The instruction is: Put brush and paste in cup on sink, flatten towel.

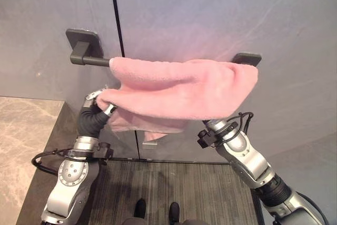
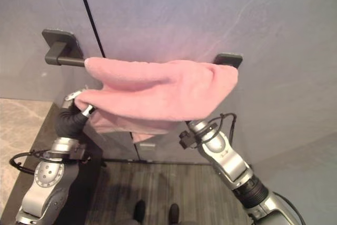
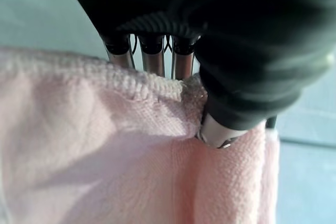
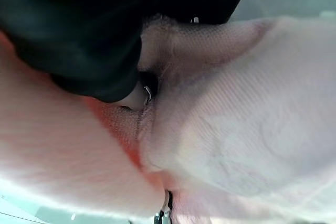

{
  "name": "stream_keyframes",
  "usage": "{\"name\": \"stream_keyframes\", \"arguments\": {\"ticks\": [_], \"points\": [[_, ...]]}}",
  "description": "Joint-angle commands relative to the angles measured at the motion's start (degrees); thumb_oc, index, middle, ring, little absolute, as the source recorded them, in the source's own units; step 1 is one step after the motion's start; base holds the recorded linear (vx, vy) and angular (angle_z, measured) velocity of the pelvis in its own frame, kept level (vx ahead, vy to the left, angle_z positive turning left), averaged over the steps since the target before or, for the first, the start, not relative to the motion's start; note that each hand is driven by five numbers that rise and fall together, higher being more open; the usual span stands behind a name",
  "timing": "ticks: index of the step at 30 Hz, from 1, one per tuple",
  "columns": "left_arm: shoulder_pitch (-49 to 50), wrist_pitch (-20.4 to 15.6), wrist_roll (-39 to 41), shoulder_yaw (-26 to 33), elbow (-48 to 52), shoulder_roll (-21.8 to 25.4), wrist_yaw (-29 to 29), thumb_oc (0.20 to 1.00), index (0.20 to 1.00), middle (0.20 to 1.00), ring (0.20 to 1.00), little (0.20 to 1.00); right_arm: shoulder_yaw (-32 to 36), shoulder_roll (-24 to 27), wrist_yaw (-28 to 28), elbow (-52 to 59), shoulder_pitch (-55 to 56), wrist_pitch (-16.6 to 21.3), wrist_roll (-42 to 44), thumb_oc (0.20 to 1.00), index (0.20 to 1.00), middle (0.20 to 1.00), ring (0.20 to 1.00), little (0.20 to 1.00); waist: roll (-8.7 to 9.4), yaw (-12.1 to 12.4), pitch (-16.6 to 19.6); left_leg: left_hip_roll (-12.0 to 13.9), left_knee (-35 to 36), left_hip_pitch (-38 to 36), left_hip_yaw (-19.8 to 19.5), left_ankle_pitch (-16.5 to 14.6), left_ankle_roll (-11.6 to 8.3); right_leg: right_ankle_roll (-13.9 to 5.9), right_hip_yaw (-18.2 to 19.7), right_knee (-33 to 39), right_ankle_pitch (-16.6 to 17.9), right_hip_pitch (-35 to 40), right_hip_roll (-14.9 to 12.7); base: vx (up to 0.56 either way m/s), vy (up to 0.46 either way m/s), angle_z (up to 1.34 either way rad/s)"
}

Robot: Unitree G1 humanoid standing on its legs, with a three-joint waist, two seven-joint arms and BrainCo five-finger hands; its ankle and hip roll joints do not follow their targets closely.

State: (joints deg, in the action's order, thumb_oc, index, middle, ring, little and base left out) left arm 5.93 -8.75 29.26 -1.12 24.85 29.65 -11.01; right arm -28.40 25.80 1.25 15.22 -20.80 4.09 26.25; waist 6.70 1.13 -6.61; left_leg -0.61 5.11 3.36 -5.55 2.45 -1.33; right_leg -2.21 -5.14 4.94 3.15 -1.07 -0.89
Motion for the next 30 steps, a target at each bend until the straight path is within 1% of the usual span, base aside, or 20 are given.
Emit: {"name": "stream_keyframes", "arguments": {"ticks": [1,3,4,5,6,8,11,14,19,23,24,25,29,30], "points": [[0.32,-4.72,-0.03,2.09,1.9,0.6,-1.44,0.2,0.2,0.2,0.2,0.2,-1.69,-1.42,-0.43,-0.39,-5.9,2.74,1.67,0.322,0.322,0.322,0.322,0.322,0.31,1.73,2.31,4.75,-0.11,-1.19,2.92,-1.94,-1.88,-4.98,0.29,0.06,-2.97,1.65,-4.21,0.0,0.0,0.0],[1.04,-4.99,-0.02,3.26,0.52,0.43,-2.34,0.2,0.2,0.2,0.2,0.2,-3.63,-2.38,0.04,-3.53,-8.4,1.73,1.08,0.282,0.282,0.282,0.282,0.282,0.44,2.67,2.08,4.7,-0.11,-1.08,2.81,-1.86,-1.82,-4.97,0.13,0.06,-2.87,1.58,-4.34,0.0,0.0,0.0],[1.65,-5.28,-0.36,4.9,-0.44,0.64,-3.24,0.2,0.2,0.2,0.2,0.2,-4.93,-3.29,0.52,-5.72,-11.37,1.25,0.01,0.256,0.256,0.256,0.256,0.256,0.65,3.65,1.75,4.63,-0.11,-0.94,2.67,-1.79,-1.75,-4.99,-0.04,0.06,-2.86,1.59,-4.37,0.0,0.0,0.0],[1.66,-5.28,-0.35,4.91,-0.43,0.64,-3.24,0.2,0.2,0.2,0.2,0.2,-4.94,-3.3,0.52,-5.74,-11.38,1.25,0.01,0.25,0.25,0.25,0.25,0.25,0.65,3.64,1.74,4.63,-0.11,-0.94,2.67,-1.79,-1.75,-4.99,-0.04,0.06,-2.86,1.6,-4.37,0.0,0.0,0.0],[1.92,-5.55,0.42,5.83,-1.13,0.08,-3.48,0.2,0.2,0.2,0.2,0.2,-5.27,-4.09,0.56,-6.36,-13.06,0.91,-1.12,0.238,0.238,0.238,0.238,0.238,0.77,4.36,1.64,4.51,-0.11,-0.75,2.56,-1.73,-1.69,-5.04,-0.2,0.06,-2.82,1.53,-4.44,0.0,0.004,0.03],[1.93,-5.53,0.75,5.88,-1.53,-0.11,-3.44,0.2,0.2,0.2,0.2,0.2,-5.57,-4.5,0.69,-6.36,-13.66,0.9,-1.4,0.244,0.244,0.244,0.244,0.244,0.86,4.63,1.56,4.4,-0.11,-0.66,2.47,-1.73,-1.6,-5.07,-0.23,0.06,-2.81,1.48,-4.46,0.0,0.008,0.05],[1.62,-5.51,0.91,5.89,-1.88,-0.36,-3.44,0.2,0.2,0.2,0.2,0.2,-5.38,-5.03,0.85,-5.55,-15.4,0.89,-3.08,0.285,0.285,0.285,0.285,0.285,1.08,5.22,1.41,4.15,-0.11,-0.37,2.12,-1.74,-1.43,-5.08,-0.46,0.06,-2.81,1.38,-4.64,0.0,0.01,0.04],[1.52,-5.12,0.95,4.46,-2.87,-0.52,-2.58,0.2,0.2,0.2,0.2,0.2,-4.79,-5.58,0.58,-4.99,-15.04,1.16,-4.39,0.3,0.3,0.3,0.3,0.3,1.32,5.59,1.31,3.89,-0.11,-0.16,1.96,-1.75,-1.18,-5.18,-0.51,0.06,-2.71,1.23,-4.79,0.01,0.014,0.08],[1.2,-3.94,0.67,1.53,-3.68,-0.25,-0.84,0.2,0.2,0.2,0.2,0.2,-3.3,-4.98,0.39,-4.3,-11.25,0.96,-5.0,0.3,0.3,0.3,0.3,0.3,1.32,5.27,1.4,3.81,-0.11,-0.27,2.11,-1.86,-0.94,-5.24,-0.55,0.06,-2.74,1.34,-4.95,0.0,0.0,0.0],[1.38,-2.59,1.0,-2.24,-4.86,0.01,0.94,0.2,0.2,0.2,0.2,0.2,-1.54,-3.95,0.12,-3.41,-5.58,0.86,-4.72,0.322,0.322,0.322,0.322,0.322,0.93,3.9,1.62,3.95,-0.11,-0.77,2.6,-2.08,-0.81,-5.3,-0.05,0.06,-2.72,1.41,-4.84,0.0,0.0,0.0],[1.36,-2.63,1.0,-2.33,-4.93,0.01,0.95,0.2,0.2,0.2,0.2,0.2,-1.49,-3.9,0.11,-3.32,-5.47,0.83,-4.72,0.322,0.322,0.322,0.322,0.322,0.92,3.96,1.66,3.96,-0.11,-0.77,2.61,-2.09,-0.81,-5.3,-0.04,0.06,-2.72,1.41,-4.83,0.0,0.006,-0.05],[1.46,-2.2,1.04,-3.06,-4.87,0.0,1.18,0.2,0.2,0.2,0.2,0.2,-1.15,-3.47,0.03,-3.07,-4.4,0.89,-4.65,0.322,0.322,0.322,0.322,0.322,0.82,3.53,1.71,4.03,-0.11,-0.93,2.74,-2.15,-0.77,-5.31,0.1,0.06,-2.72,1.41,-4.81,0.0,0.002,-0.12],[2.09,-1.3,0.97,-5.1,-5.91,-0.11,2.43,0.2,0.2,0.2,0.2,0.2,0.03,-2.32,-0.34,-2.72,-0.73,0.71,-4.89,0.351,0.351,0.351,0.351,0.351,0.37,2.5,2.21,4.4,-0.11,-1.6,3.29,-2.4,-0.8,-5.38,0.68,0.06,-2.9,1.53,-4.67,0.01,0.0,-0.05],[2.16,-1.02,0.67,-5.84,-6.36,-0.1,2.87,0.2,0.2,0.2,0.2,0.2,0.13,-1.79,-0.67,-3.14,0.01,0.44,-5.74,0.41,0.41,0.41,0.41,0.41,0.08,2.11,2.42,4.5,-0.11,-1.85,3.57,-2.49,-0.85,-5.41,0.91,0.06,-3.0,1.59,-4.69,0.01,-0.005,-0.04]]}}
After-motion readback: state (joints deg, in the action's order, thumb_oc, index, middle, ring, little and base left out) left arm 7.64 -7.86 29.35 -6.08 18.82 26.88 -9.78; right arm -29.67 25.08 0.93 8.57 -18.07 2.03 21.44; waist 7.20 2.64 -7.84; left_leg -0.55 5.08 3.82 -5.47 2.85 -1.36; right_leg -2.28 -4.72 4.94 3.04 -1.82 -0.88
